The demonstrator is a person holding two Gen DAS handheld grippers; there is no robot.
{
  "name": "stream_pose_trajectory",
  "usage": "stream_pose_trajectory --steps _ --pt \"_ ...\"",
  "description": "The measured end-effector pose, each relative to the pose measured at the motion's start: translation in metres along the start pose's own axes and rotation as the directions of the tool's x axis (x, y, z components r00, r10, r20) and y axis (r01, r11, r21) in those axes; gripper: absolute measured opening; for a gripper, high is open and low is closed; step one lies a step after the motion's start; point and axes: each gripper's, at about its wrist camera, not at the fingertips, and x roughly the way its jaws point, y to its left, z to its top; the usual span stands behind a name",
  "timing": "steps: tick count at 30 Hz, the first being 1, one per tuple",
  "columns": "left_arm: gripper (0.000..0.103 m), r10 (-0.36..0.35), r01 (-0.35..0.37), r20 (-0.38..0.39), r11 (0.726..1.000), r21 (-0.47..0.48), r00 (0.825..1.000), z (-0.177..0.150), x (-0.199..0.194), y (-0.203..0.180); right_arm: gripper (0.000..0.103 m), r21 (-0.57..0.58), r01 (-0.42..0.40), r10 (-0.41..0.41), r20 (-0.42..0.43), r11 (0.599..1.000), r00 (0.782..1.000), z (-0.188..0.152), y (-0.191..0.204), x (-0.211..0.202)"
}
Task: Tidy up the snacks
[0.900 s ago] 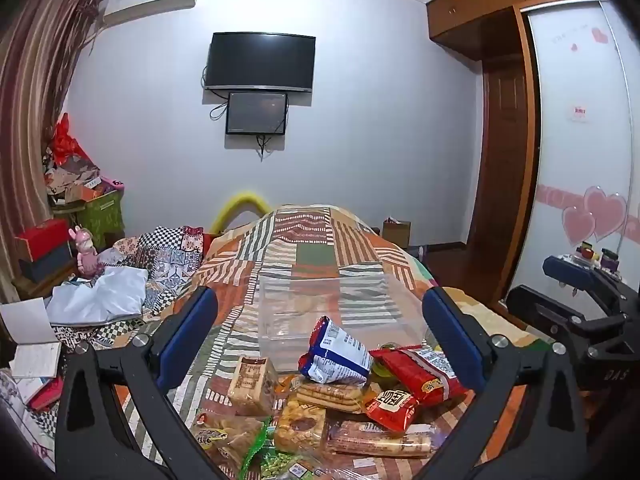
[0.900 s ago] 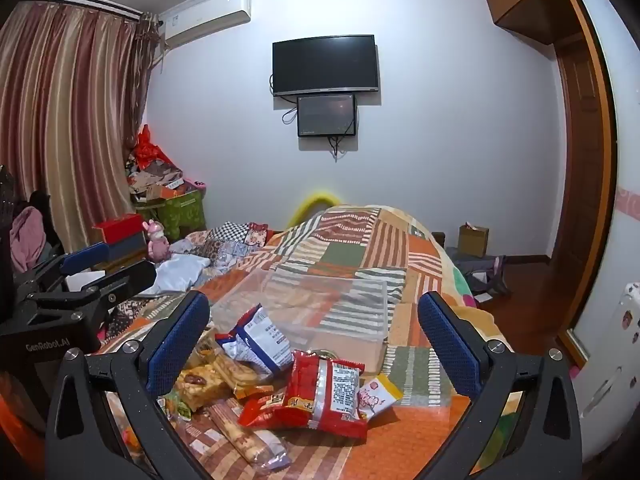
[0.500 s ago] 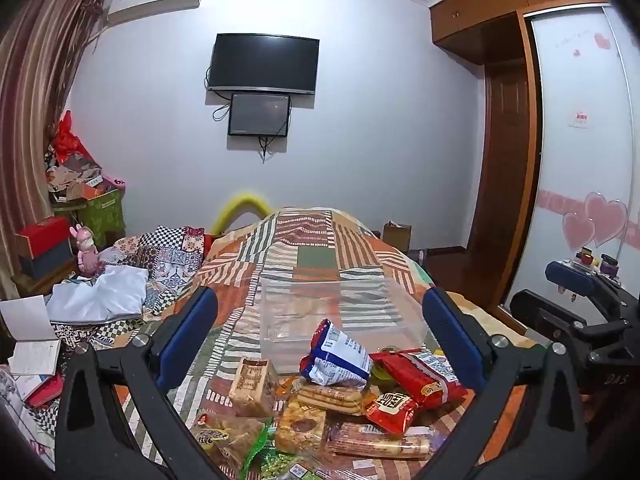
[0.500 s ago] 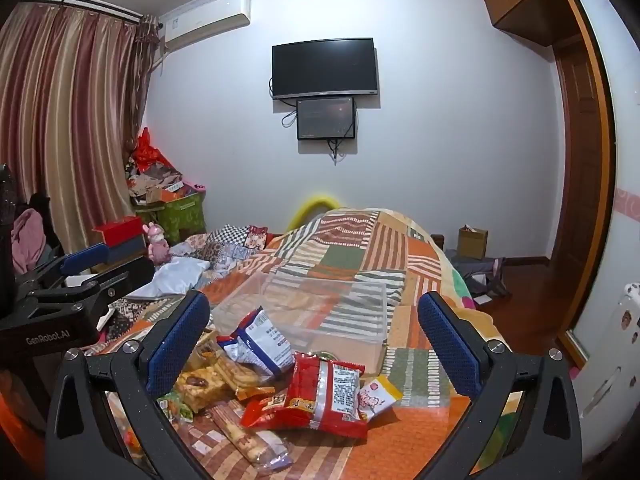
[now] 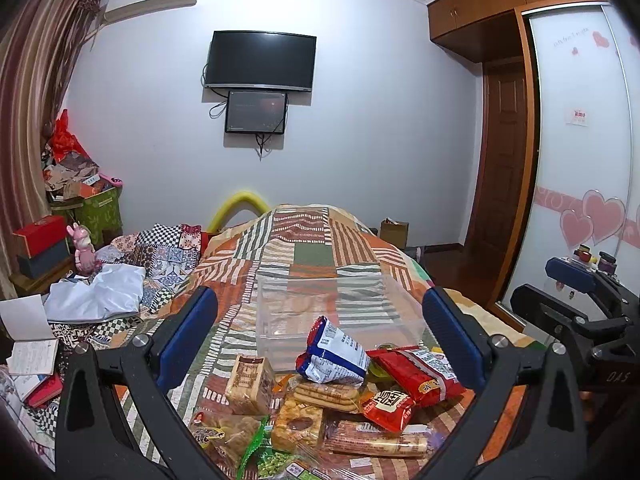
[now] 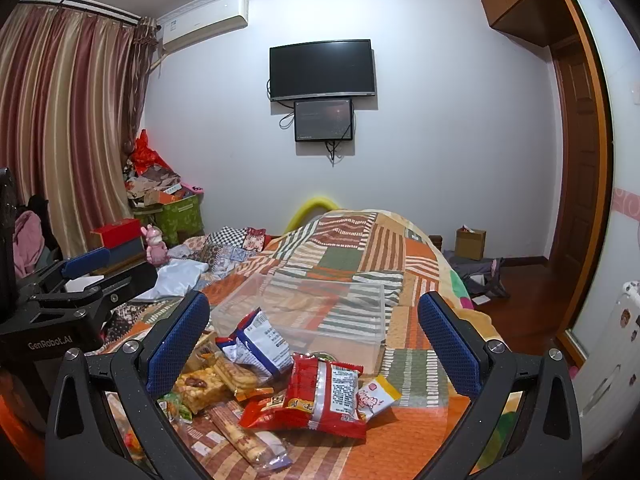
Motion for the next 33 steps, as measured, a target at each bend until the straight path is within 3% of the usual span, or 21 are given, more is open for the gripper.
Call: stream_pose_trajectory --steps 33 --pt "0.103 -0.006 0.006 0.003 1.000 0.013 1.000 0.0033 -0.0050 -0.0057 0.103 0.030 0.001 -0.001 0.018 1.000 1.000 0.0012 -0.0037 -0.0050"
